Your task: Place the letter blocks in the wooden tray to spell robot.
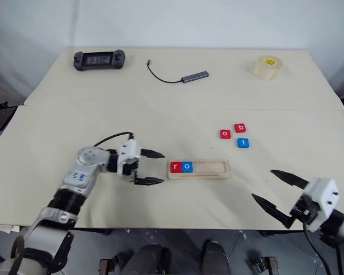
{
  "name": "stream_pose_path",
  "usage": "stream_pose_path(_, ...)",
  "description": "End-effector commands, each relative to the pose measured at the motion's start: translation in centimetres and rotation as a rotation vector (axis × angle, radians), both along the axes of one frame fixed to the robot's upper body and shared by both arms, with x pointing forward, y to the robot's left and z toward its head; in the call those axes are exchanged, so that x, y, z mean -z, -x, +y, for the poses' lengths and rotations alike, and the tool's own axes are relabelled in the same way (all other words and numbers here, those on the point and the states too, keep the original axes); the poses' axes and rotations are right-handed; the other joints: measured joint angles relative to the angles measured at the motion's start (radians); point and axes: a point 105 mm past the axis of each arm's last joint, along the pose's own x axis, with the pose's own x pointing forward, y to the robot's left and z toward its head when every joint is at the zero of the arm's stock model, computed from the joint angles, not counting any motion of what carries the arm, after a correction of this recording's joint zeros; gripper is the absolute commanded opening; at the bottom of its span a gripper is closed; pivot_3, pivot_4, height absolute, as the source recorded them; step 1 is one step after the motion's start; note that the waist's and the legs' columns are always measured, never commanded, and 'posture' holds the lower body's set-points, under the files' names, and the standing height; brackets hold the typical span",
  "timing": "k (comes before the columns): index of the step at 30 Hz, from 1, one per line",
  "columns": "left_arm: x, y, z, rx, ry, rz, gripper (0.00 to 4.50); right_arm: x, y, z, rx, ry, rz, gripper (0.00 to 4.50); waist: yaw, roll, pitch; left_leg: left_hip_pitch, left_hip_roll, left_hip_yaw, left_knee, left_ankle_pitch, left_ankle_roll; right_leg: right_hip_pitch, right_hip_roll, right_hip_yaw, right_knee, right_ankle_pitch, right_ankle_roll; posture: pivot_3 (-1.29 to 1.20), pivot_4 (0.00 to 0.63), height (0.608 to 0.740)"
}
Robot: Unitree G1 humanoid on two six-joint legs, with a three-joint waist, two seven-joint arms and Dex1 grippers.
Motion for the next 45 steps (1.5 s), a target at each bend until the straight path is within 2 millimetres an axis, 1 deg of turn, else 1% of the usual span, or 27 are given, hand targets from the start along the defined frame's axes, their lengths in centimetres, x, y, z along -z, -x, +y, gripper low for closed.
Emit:
stream_pose_path(1, -2.0, 0.6, 2.0, -0.034, 0.084, -0.129, 4.43, -0.2, 0.8, -1.9, 0.101, 0.019, -0.049, 4.5, 0.0, 0.0, 0.0, 0.0, 0.0, 0.0, 0.0, 0.0, 0.0, 0.0, 0.0, 0.0, 0.0, 0.0, 0.0, 0.0, 0.15, 0.74)
stream_pose_path(4, -3.4, 1.1, 3.4, -0.104, 0.218, -0.135, 4.43, 0.6, 1.3, -2.9, 0.156, 0.017, -0.047, 4.5, 0.003, 0.0, 0.0, 0.001, 0.0, 0.0, 0.001, 0.0, 0.0, 0.002, -0.001, 0.0, 0.0, 0.0, 0.0, 0.0, 0.15, 0.74)
stream_pose_path(7, -3.5, 1.8, 4.0, -0.122, 0.241, -0.071, 4.43, 0.8, 1.4, -3.5, 0.195, 0.003, -0.066, 4.5, 0.002, 0.0, 0.0, 0.001, -0.001, -0.001, 0.001, 0.0, 0.0, 0.002, -0.001, 0.001, 0.0, 0.0, 0.0, 0.0, 0.15, 0.74)
stream_pose_path(10, -3.1, 2.1, 4.7, -0.194, 0.242, -0.095, 4.43, -0.4, 0.0, -2.9, 0.205, -0.086, -0.108, 4.5, -0.002, 0.001, -0.001, 0.002, 0.0, -0.001, 0.0, 0.0, 0.0, 0.001, -0.001, 0.001, 0.0, 0.0, 0.0, 0.0, 0.15, 0.74)
stream_pose_path(12, -2.9, 2.3, 4.8, -0.212, 0.244, -0.084, 4.43, -1.2, -1.3, -2.4, 0.208, -0.124, -0.086, 4.5, -0.005, 0.002, -0.001, 0.003, 0.0, 0.0, 0.0, 0.0, 0.0, 0.001, -0.001, 0.002, 0.001, 0.0, 0.0, 0.0, 0.15, 0.74)
stream_pose_path(14, -2.8, 2.7, 4.8, -0.204, 0.253, -0.059, 4.43, -3.0, -3.1, -1.9, 0.216, -0.186, -0.094, 4.5, -0.005, 0.002, -0.001, 0.003, 0.001, 0.0, 0.0, 0.0, 0.0, 0.001, -0.001, 0.002, 0.001, 0.0, 0.0, 0.0, 0.15, 0.74)
stream_pose_path(16, -2.8, 2.9, 4.7, -0.222, 0.264, -0.063, 4.43, -4.8, -5.1, -0.9, 0.184, -0.19, -0.073, 4.5, -0.009, 0.003, -0.001, 0.003, 0.001, 0.001, 0.001, 0.0, 0.0, 0.001, -0.001, 0.003, 0.001, 0.0, 0.0, 0.0, 0.15, 0.74)
stream_pose_path(17, -2.9, 2.9, 4.7, -0.23, 0.267, -0.066, 4.43, -5.2, -5.7, -0.6, 0.18, -0.184, -0.06, 4.5, -0.008, 0.003, -0.001, 0.003, 0.0, 0.002, 0.001, 0.0, 0.0, 0.001, -0.002, 0.004, 0.0, 0.0, 0.0, 0.0, 0.15, 0.74)
stream_pose_path(18, -2.9, 2.8, 4.7, -0.239, 0.27, -0.072, 4.43, -5.5, -6.7, -0.5, 0.2, -0.164, -0.027, 4.5, -0.006, 0.003, -0.001, 0.003, 0.0, 0.001, 0.001, 0.0, 0.0, 0.0, -0.002, 0.004, 0.0, 0.0, 0.0, 0.0, 0.15, 0.74)
stream_pose_path(20, -3.1, 2.9, 4.8, -0.259, 0.282, -0.078, 4.43, -5.9, -9.4, -0.4, 0.261, -0.123, 0.061, 4.5, -0.004, 0.003, -0.001, 0.003, 0.002, -0.001, 0.001, -0.001, -0.001, 0.0, -0.001, 0.004, 0.0, -0.001, -0.003, 0.0, 0.15, 0.74)
stream_pose_path(22, -3.3, 3.1, 4.9, -0.285, 0.298, -0.087, 4.43, -6.6, -12.0, 0.3, 0.286, -0.092, 0.127, 4.5, -0.003, 0.003, -0.001, 0.001, 0.003, -0.001, 0.001, 0.0, -0.002, -0.002, -0.001, 0.005, 0.0, -0.002, -0.003, 0.0, 0.15, 0.74)
stream_pose_path(25, -2.9, 3.4, 5.0, -0.304, 0.294, -0.088, 4.43, -6.4, -14.3, 1.1, 0.313, -0.031, 0.215, 4.5, 0.0, 0.003, -0.001, -0.001, 0.003, -0.001, 0.0, 0.0, -0.002, -0.003, -0.001, 0.004, 0.001, -0.002, -0.004, 0.0, 0.15, 0.74)
stream_pose_path(28, -2.6, 3.7, 5.0, -0.323, 0.297, -0.091, 4.43, -5.7, -15.7, 1.2, 0.344, 0.011, 0.274, 4.5, 0.0, 0.003, -0.001, -0.003, 0.002, -0.002, 0.0, -0.001, -0.001, -0.003, -0.001, 0.002, 0.001, -0.002, -0.004, 0.0, 0.15, 0.74)
stream_pose_path(32, -2.9, 4.0, 5.0, -0.346, 0.312, -0.101, 4.43, -5.5, -16.6, 1.6, 0.363, 0.025, 0.3, 4.5, -0.001, 0.003, -0.001, -0.003, -0.001, -0.002, -0.001, -0.001, 0.0, -0.003, -0.002, -0.001, 0.0, -0.002, -0.003, 0.0, 0.15, 0.74)
stream_pose_path(34, -2.9, 4.0, 5.0, -0.36, 0.316, -0.096, 4.43, -5.5, -16.6, 2.2, 0.346, 0.019, 0.313, 4.5, -0.002, 0.003, -0.001, -0.003, -0.001, -0.002, -0.002, -0.002, 0.001, -0.003, -0.002, -0.001, 0.0, -0.001, -0.003, 0.0, 0.15, 0.74)
stream_pose_path(39, -3.0, 4.0, 5.0, -0.37, 0.317, -0.095, 4.43, -5.8, -16.5, 2.8, 0.329, 0.023, 0.308, 4.5, -0.003, 0.003, -0.001, -0.003, 0.0, -0.001, -0.001, -0.001, 0.0, -0.003, -0.001, -0.001, 0.0, -0.001, -0.003, 0.0, 0.15, 0.74)
stream_pose_path(43, -3.2, 3.8, 4.9, -0.375, 0.311, -0.108, 4.43, -6.1, -16.4, 3.8, 0.313, -0.033, 0.348, 4.5, -0.004, 0.003, -0.001, -0.003, 0.0, 0.0, 0.0, -0.001, 0.0, -0.003, -0.001, -0.001, 0.0, -0.001, -0.002, 0.0, 0.15, 0.74)
stream_pose_path(45, -3.2, 3.6, 4.8, -0.374, 0.31, -0.111, 4.43, -6.1, -16.7, 3.9, 0.33, -0.039, 0.357, 4.5, -0.004, 0.003, -0.001, -0.003, 0.0, -0.001, 0.0, -0.001, 0.0, -0.003, -0.001, -0.001, 0.0, -0.001, -0.002, 0.0, 0.15, 0.74)
